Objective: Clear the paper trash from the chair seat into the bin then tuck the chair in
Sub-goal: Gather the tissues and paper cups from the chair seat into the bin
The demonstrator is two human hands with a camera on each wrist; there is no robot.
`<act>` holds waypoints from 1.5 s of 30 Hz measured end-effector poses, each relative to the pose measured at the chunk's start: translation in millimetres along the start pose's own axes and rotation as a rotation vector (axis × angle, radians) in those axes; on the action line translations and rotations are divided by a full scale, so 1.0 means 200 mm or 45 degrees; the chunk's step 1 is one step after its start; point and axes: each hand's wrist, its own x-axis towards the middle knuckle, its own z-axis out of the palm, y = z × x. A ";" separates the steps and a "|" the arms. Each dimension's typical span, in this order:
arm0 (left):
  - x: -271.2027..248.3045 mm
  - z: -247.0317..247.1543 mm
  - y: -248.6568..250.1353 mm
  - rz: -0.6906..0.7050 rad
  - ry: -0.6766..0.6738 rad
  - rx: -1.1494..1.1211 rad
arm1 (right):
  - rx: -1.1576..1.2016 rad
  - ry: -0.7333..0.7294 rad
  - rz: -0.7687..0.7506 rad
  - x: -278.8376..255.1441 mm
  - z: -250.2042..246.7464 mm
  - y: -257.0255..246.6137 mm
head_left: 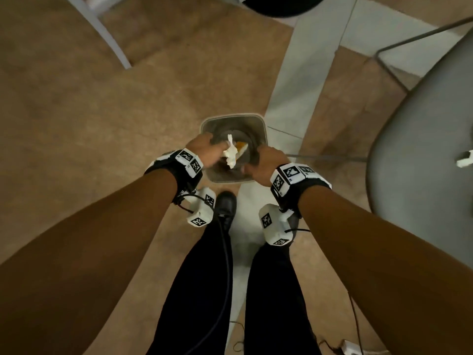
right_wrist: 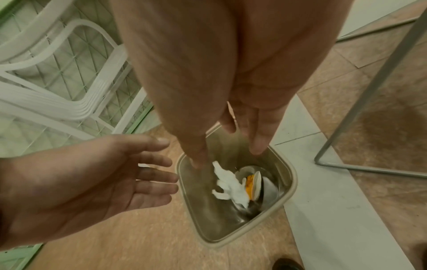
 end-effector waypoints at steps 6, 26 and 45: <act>-0.16 -0.05 0.25 0.148 0.037 0.170 | 0.134 0.039 0.068 -0.16 -0.21 0.12; -0.95 1.41 1.93 1.218 -0.393 0.935 | 0.897 0.870 0.664 -1.15 -0.78 1.97; -0.80 1.45 1.83 1.337 -0.306 1.147 | 0.106 0.836 0.440 -1.00 -0.91 1.92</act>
